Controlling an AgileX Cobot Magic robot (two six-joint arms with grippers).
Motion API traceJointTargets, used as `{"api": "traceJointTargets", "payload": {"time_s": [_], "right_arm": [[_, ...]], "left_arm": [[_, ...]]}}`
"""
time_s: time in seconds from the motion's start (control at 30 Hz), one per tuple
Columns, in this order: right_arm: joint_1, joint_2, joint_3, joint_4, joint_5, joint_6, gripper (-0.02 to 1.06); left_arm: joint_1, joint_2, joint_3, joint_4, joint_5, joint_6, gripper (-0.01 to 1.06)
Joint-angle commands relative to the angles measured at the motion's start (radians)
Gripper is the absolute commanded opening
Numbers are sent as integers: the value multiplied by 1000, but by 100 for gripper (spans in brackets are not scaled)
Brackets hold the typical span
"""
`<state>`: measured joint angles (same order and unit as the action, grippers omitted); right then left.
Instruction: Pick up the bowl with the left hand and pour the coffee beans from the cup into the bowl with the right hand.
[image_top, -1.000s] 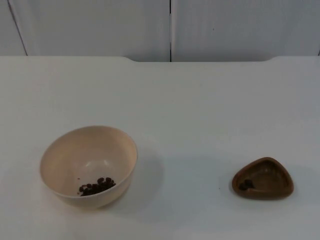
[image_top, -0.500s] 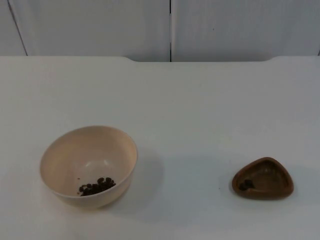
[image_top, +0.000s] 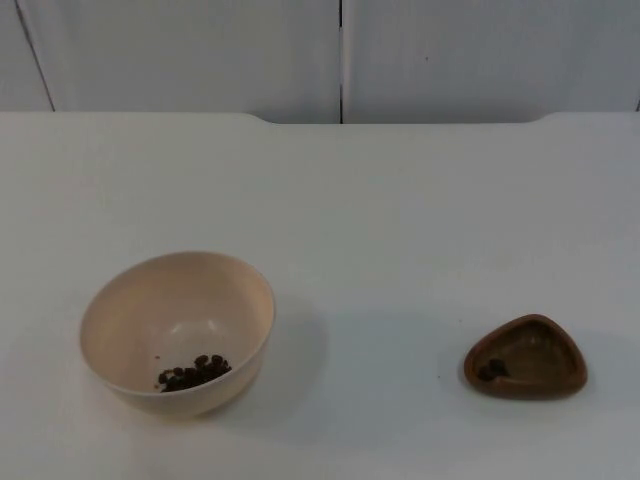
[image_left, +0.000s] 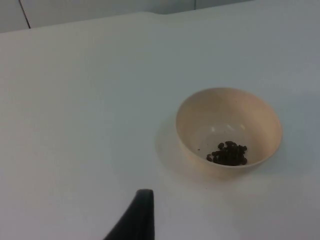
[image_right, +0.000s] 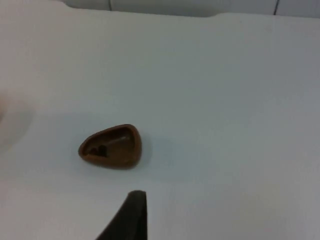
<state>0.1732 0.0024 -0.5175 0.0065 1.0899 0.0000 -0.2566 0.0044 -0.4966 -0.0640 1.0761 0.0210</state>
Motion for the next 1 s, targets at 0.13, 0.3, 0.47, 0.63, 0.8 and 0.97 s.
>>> {"api": "traceJointTargets", "payload": {"time_s": [0.13,0.3,0.47,0.63,0.8,0.97], "right_arm": [[-80,-2,4,2,-12,-12,105],[-95,-2,4,2,-12,-12,105],[-95,-2,4,2,-12,-12,105],[-119,-2,4,2,-12,-12,105],[-152,-2,4,0,-12,-12,105],[-152,-2,4,0,-12,-12,105]], "left_arm": [[2,-4,4,-1,-3,-2,105],[2,-4,4,-1,-3,-2,105],[2,-4,4,-1,-3,-2,105],[2,-4,4,-1,-3,-2,105],[2,-4,4,-1,-3,-2,105],[2,-4,4,-1,-3,-2,105]]}}
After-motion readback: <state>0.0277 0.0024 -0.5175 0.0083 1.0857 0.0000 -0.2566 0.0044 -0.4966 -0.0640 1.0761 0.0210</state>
